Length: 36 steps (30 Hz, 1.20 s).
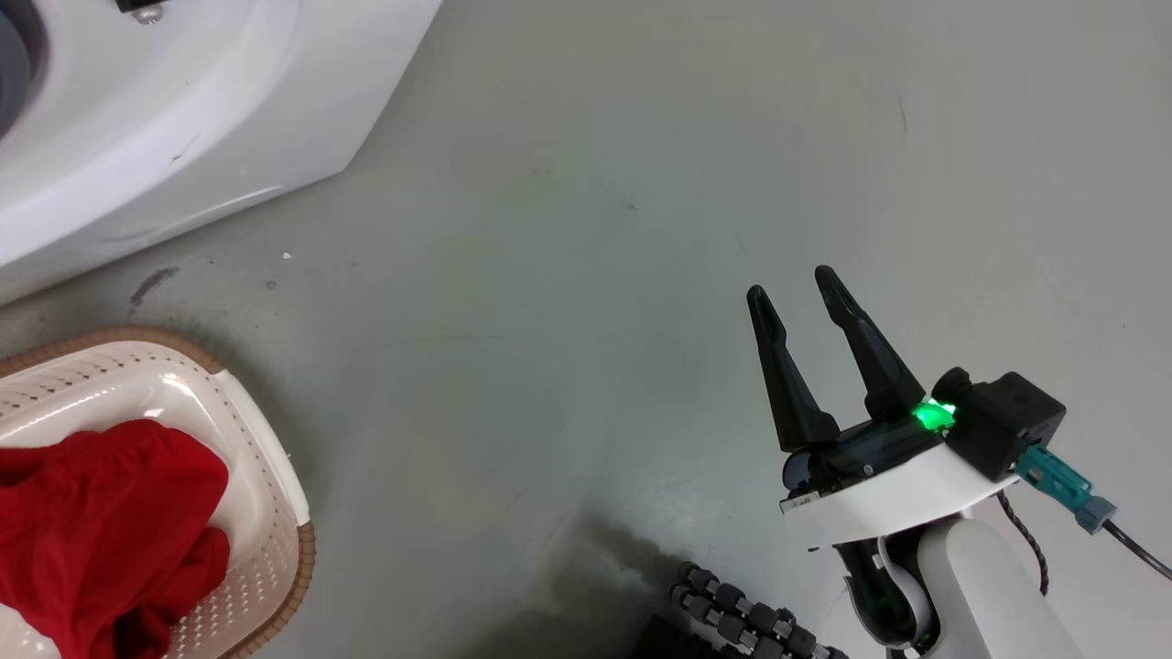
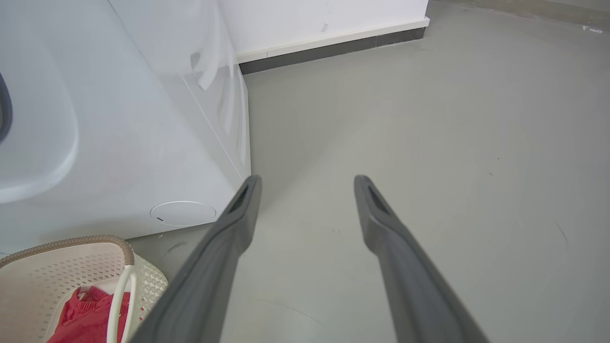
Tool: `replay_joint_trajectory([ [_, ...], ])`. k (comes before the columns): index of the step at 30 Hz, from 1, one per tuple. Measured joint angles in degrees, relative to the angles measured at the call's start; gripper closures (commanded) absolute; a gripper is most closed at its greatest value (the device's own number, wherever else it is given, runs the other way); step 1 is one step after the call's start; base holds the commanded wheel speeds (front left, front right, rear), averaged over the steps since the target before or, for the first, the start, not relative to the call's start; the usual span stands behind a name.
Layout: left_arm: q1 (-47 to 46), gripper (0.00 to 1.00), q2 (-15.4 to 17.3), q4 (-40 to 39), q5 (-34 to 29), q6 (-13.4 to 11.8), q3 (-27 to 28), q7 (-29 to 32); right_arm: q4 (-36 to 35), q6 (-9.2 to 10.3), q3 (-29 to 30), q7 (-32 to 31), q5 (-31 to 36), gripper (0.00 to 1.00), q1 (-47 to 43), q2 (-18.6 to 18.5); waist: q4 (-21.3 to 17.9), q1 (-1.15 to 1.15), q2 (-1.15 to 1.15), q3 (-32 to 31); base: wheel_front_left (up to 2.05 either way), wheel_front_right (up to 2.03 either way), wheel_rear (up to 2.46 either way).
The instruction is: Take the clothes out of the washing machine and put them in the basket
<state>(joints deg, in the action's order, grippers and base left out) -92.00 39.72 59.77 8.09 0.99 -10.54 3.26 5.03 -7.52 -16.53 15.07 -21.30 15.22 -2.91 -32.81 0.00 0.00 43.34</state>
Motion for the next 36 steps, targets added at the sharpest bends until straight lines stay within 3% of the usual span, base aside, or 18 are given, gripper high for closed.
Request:
replay_joint_trajectory([
  [6,2.6,1.00,-0.6,1.5,1.2,0.6,0.0,-2.9,0.1,0.01,0.6,0.0,0.1,0.00,0.0,0.0,0.7,0.00,0.00,-1.2,0.00,0.00,0.00],
  [7,2.9,0.67,-0.7,1.8,1.4,0.6,0.1,-3.1,0.0,0.00,0.7,0.0,0.1,0.00,0.0,0.0,0.8,0.00,0.00,-1.3,0.00,0.00,0.00],
  [8,3.4,0.12,-0.7,2.0,1.6,0.7,0.1,-3.5,0.0,0.00,0.7,0.0,0.1,0.00,0.0,0.0,1.0,0.00,0.00,-1.3,0.00,0.00,0.00],
  [9,3.9,0.00,-0.7,2.1,1.8,0.9,0.2,-4.1,0.0,0.01,0.7,0.0,0.2,0.00,0.0,0.0,1.1,0.00,0.00,-1.4,0.00,0.00,0.00],
  [21,6.6,0.00,-2.7,1.1,4.9,2.6,0.6,-4.6,0.1,0.00,1.2,0.0,0.7,0.00,0.0,0.0,2.2,0.00,0.00,-2.0,0.00,0.00,0.00],
  [36,0.1,0.00,-5.5,1.8,4.7,3.1,-3.7,16.7,0.3,0.01,0.2,0.0,-0.4,0.00,-1.0,0.0,0.4,0.00,0.00,0.4,0.00,0.00,0.00],
])
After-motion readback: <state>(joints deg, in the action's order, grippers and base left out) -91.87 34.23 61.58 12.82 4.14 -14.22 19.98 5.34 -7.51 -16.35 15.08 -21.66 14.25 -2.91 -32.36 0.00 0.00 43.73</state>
